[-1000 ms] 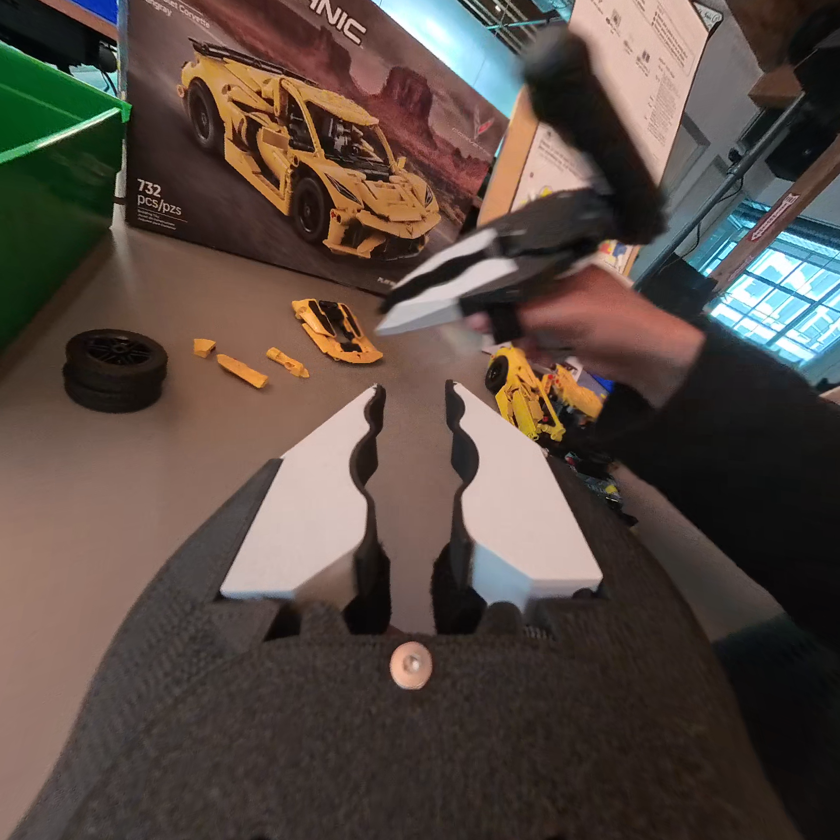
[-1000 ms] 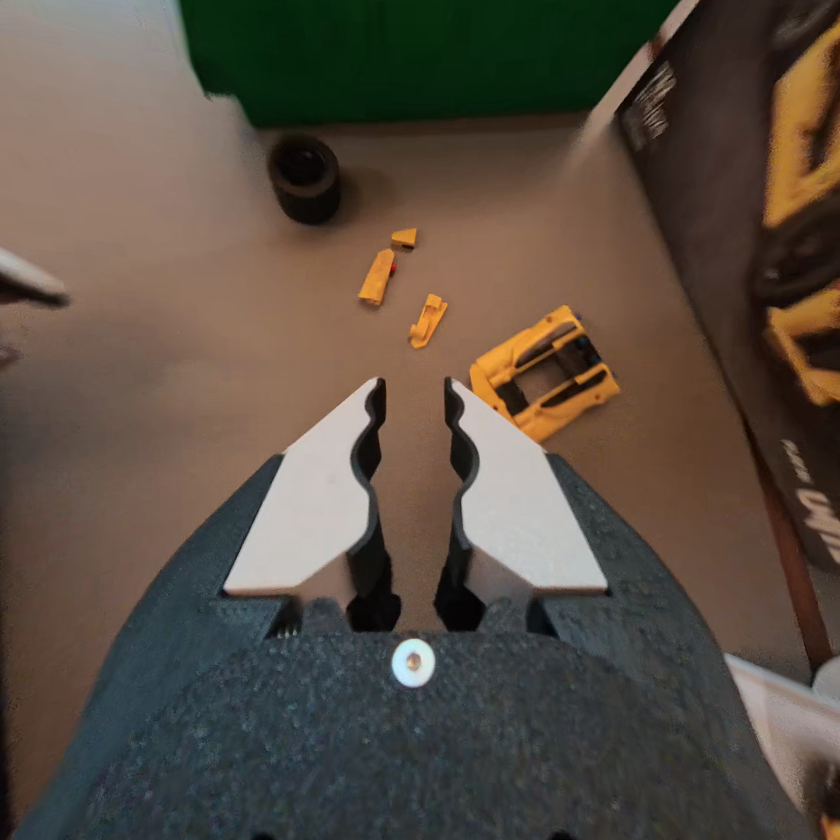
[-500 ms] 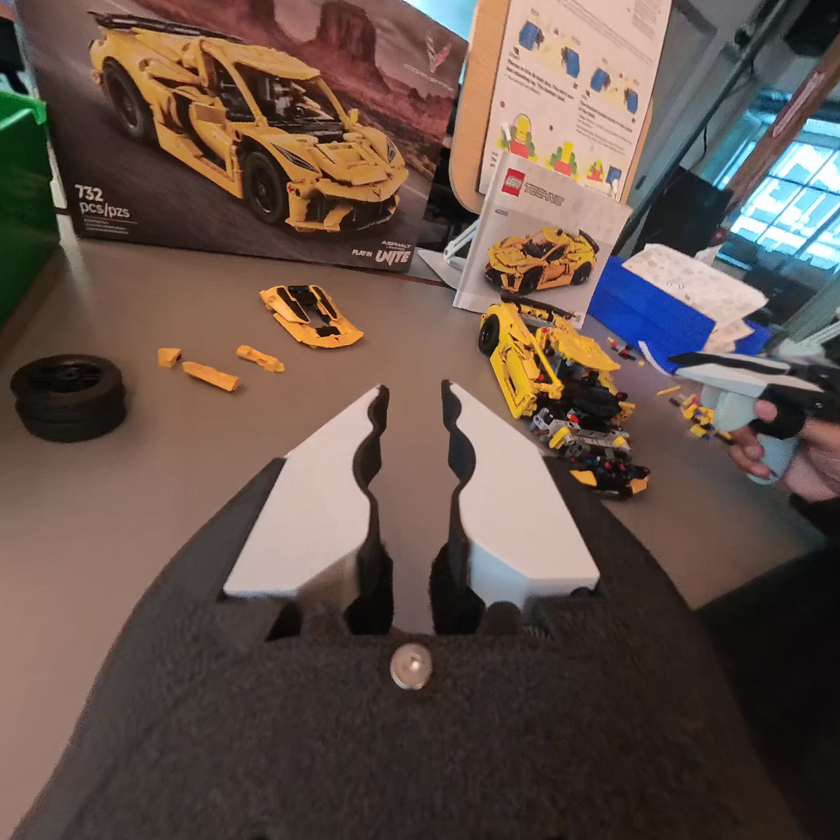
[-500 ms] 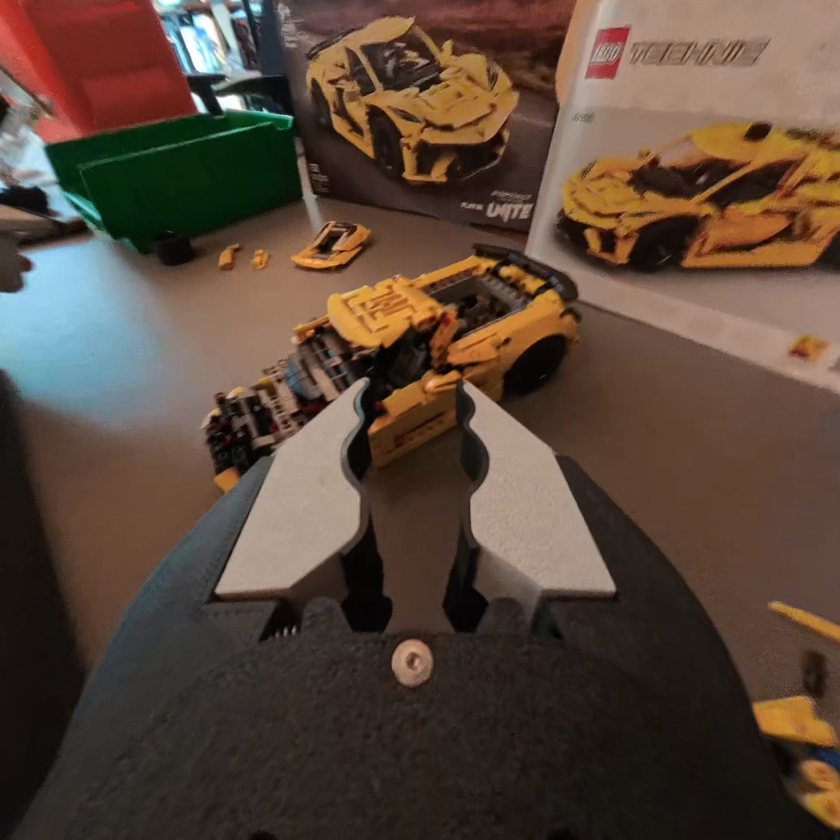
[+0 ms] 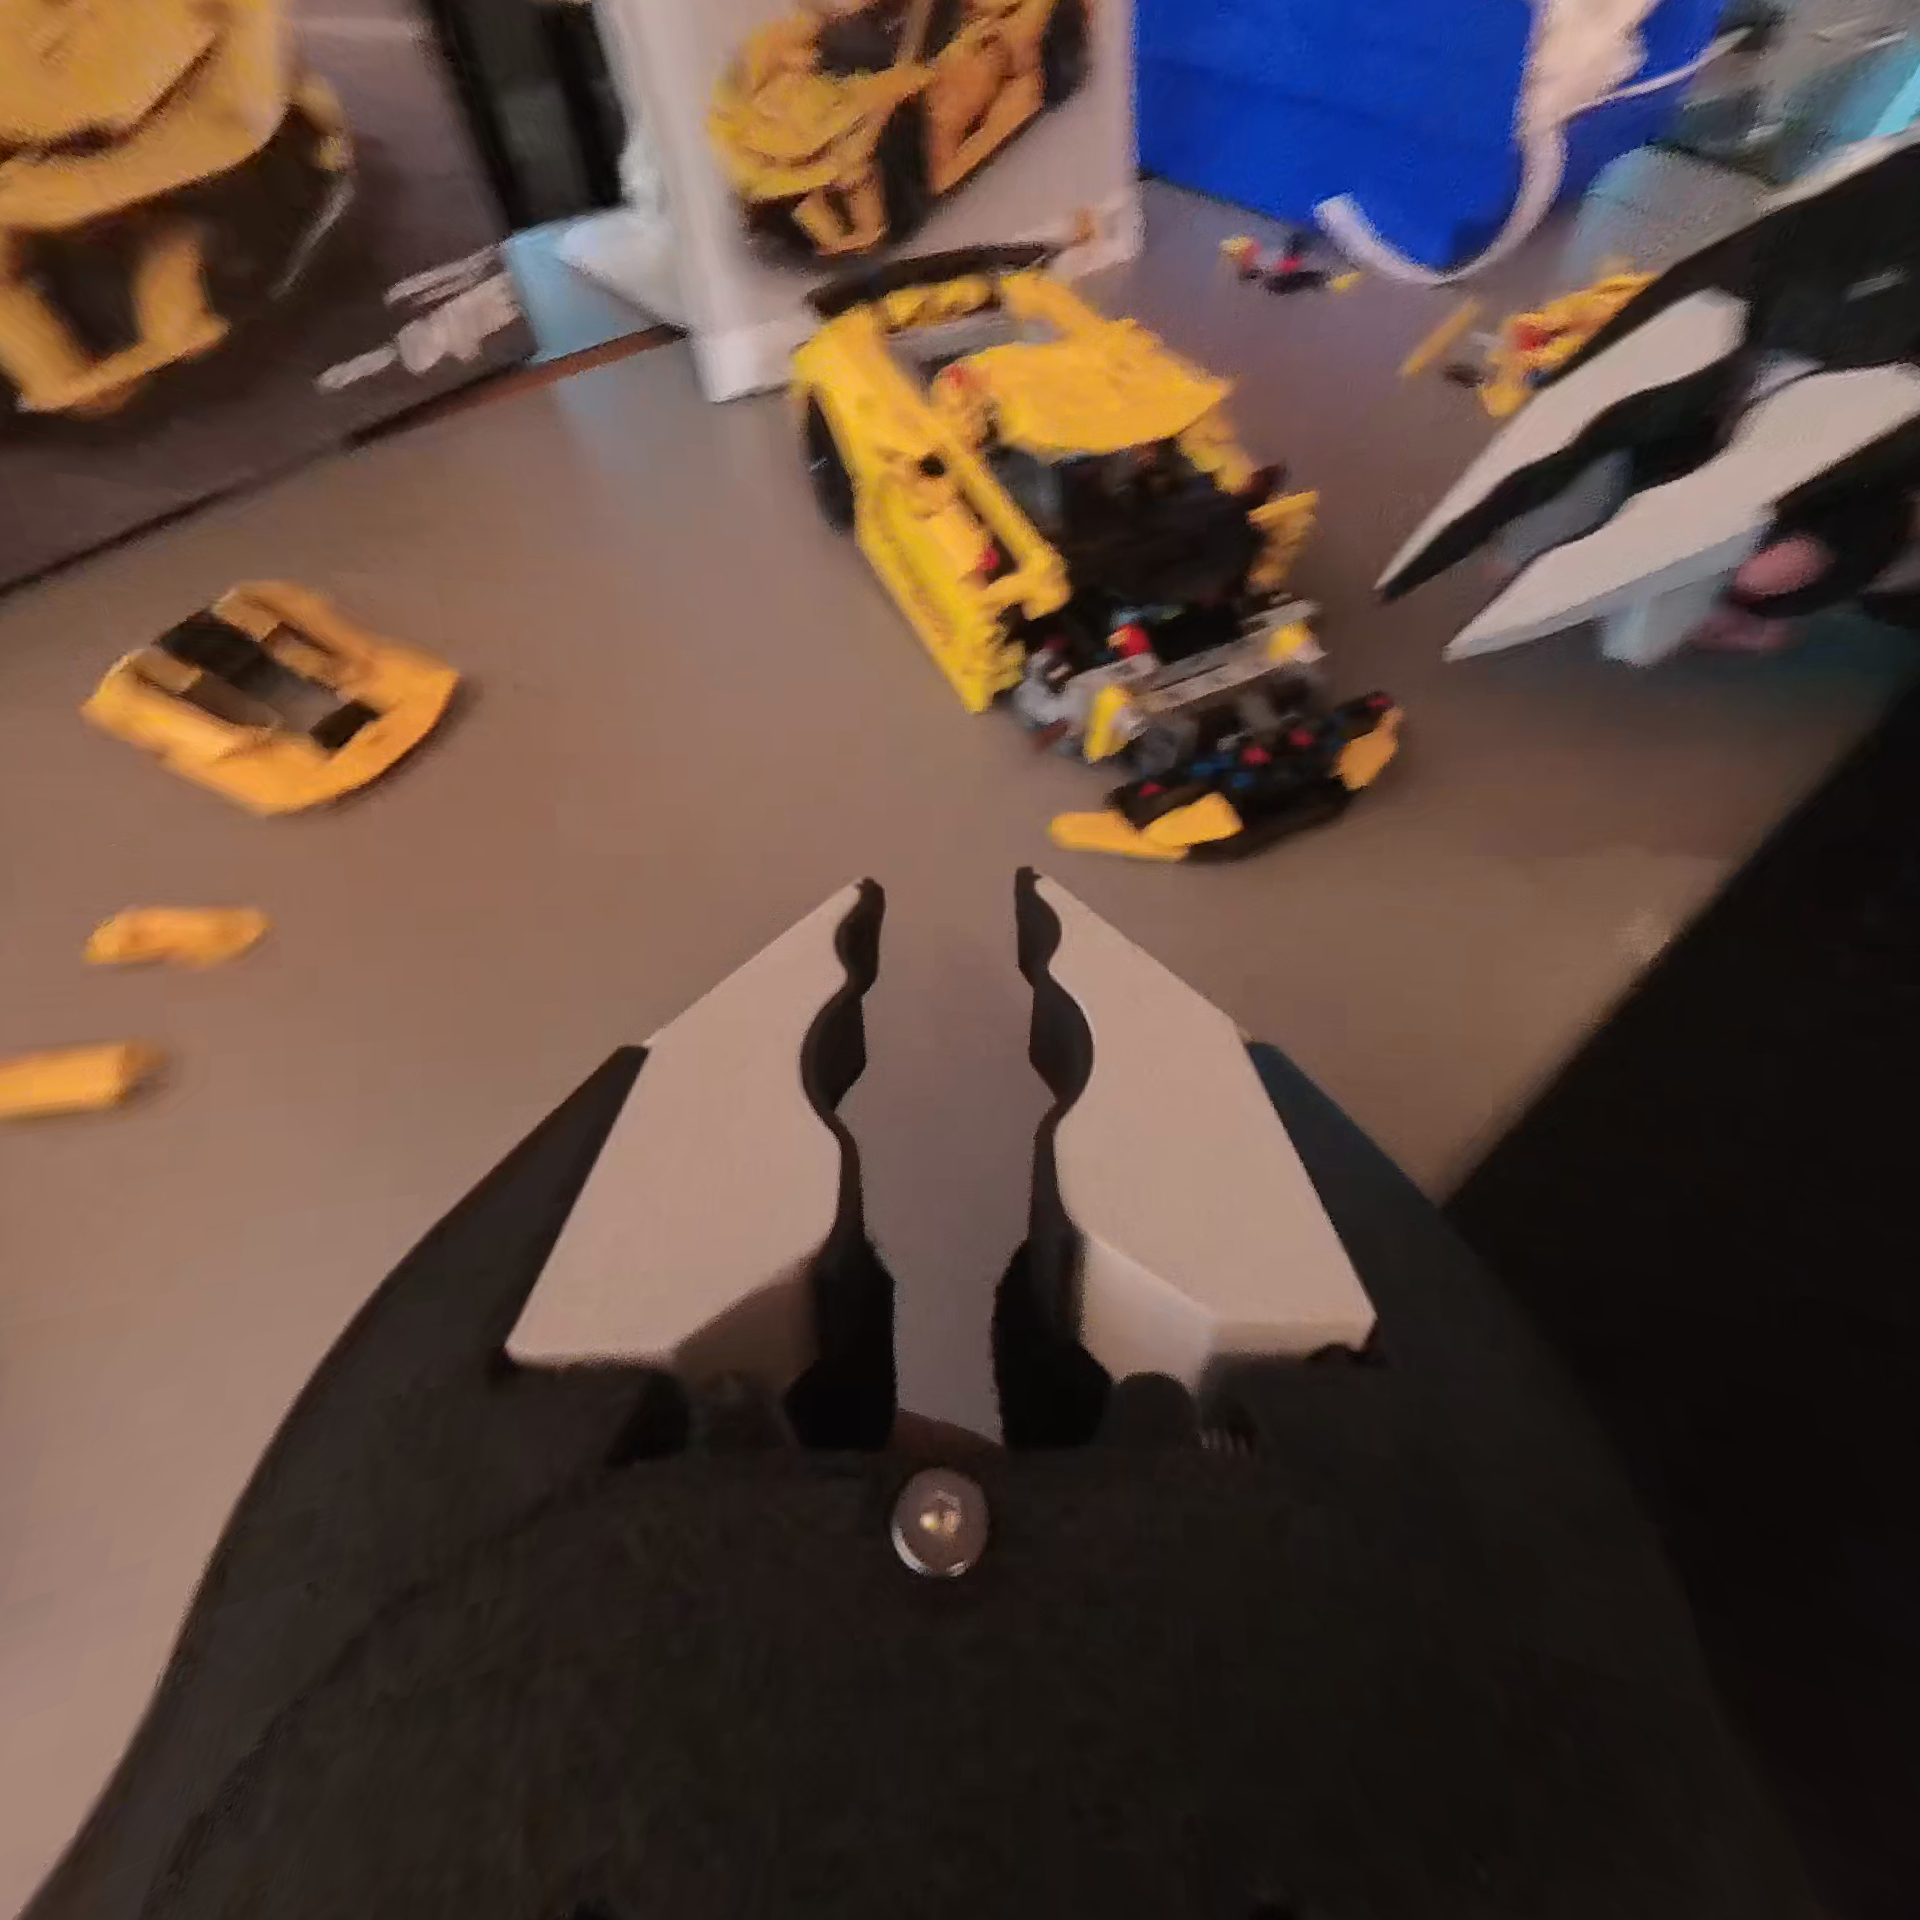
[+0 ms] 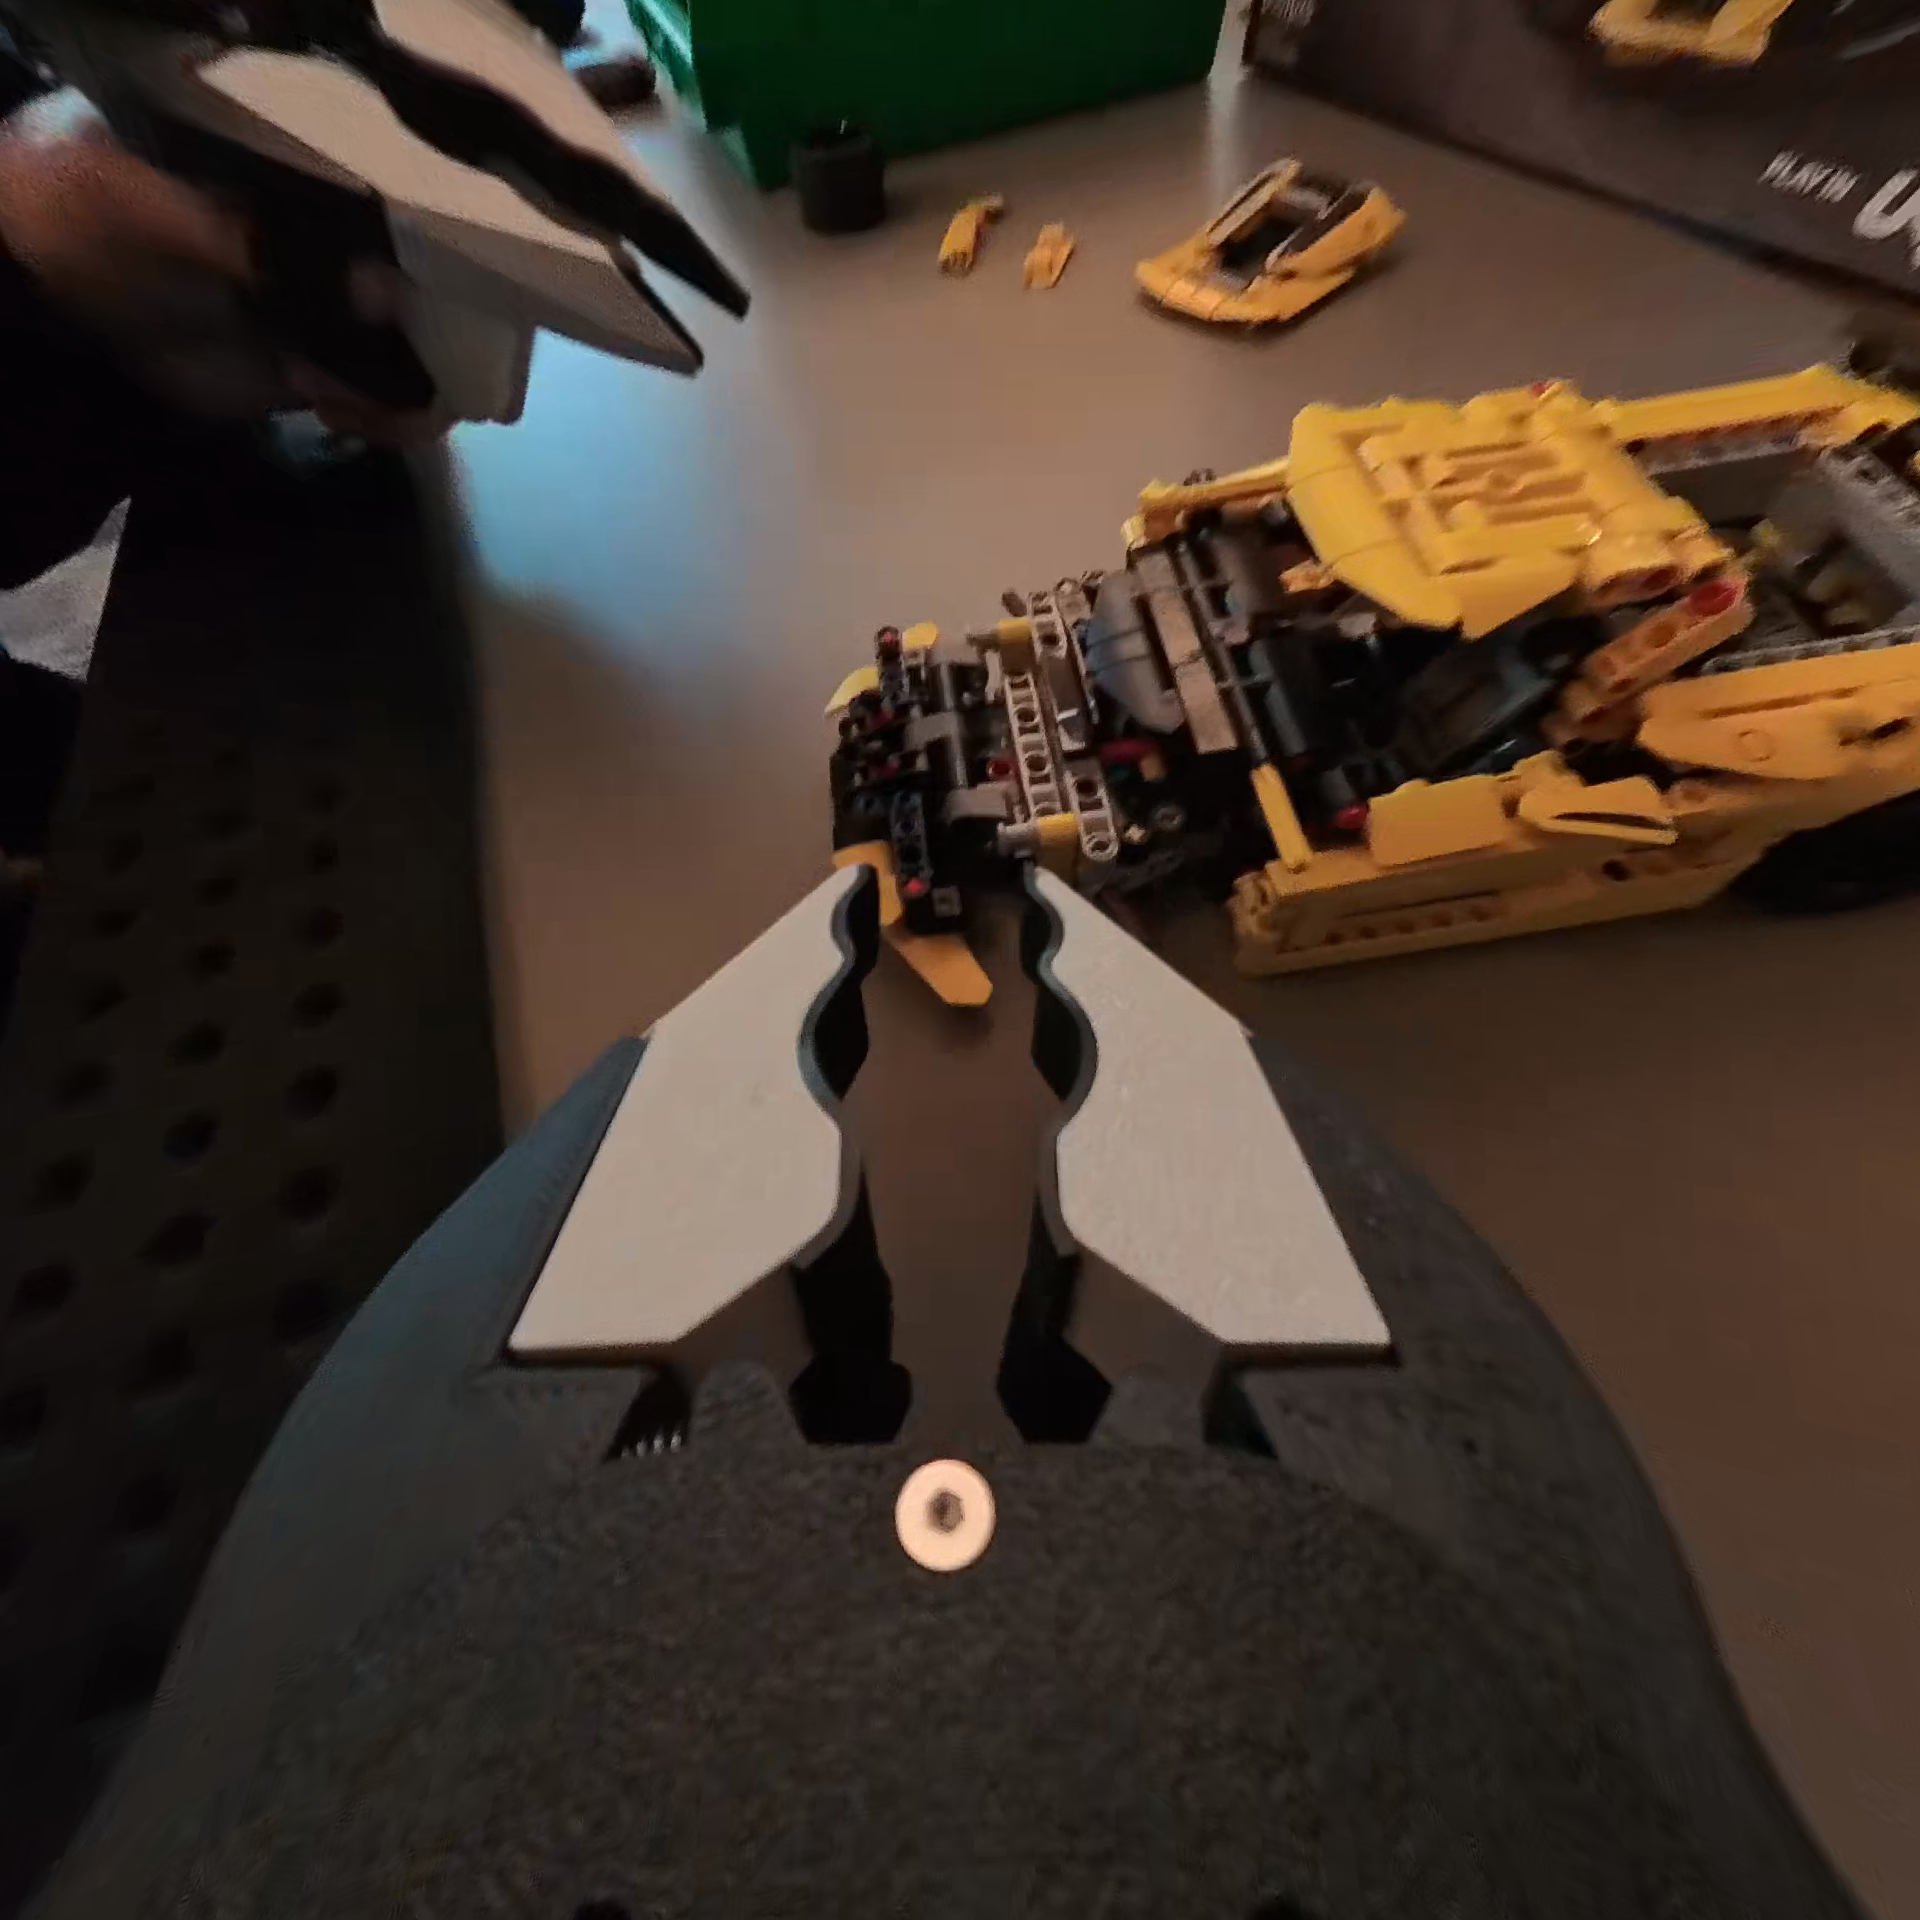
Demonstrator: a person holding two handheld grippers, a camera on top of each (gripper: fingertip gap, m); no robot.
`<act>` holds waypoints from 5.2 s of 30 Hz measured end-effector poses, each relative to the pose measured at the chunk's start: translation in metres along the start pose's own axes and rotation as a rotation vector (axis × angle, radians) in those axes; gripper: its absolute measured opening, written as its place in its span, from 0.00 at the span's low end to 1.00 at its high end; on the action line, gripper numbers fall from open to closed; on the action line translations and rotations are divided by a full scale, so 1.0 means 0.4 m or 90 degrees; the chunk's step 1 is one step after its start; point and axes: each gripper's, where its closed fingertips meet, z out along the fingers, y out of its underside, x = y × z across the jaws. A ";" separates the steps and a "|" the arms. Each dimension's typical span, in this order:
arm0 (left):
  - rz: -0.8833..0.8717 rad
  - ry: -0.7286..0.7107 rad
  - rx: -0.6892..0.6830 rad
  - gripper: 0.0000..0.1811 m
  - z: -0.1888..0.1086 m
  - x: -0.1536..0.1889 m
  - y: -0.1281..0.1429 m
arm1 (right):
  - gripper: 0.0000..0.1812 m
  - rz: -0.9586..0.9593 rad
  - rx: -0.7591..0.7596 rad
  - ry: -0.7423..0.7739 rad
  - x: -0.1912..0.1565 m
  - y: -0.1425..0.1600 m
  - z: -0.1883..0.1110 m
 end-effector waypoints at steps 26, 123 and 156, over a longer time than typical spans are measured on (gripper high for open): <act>0.286 0.313 -0.136 0.00 0.178 0.159 0.090 | 0.11 -0.053 -0.110 -0.064 -0.039 0.056 0.045; 0.260 0.318 -0.120 0.19 0.232 0.277 0.050 | 0.16 0.089 -0.250 0.423 0.007 0.144 -0.116; 0.248 0.318 -0.160 0.12 0.293 0.302 0.045 | 0.00 0.242 -0.129 0.370 0.059 0.119 -0.126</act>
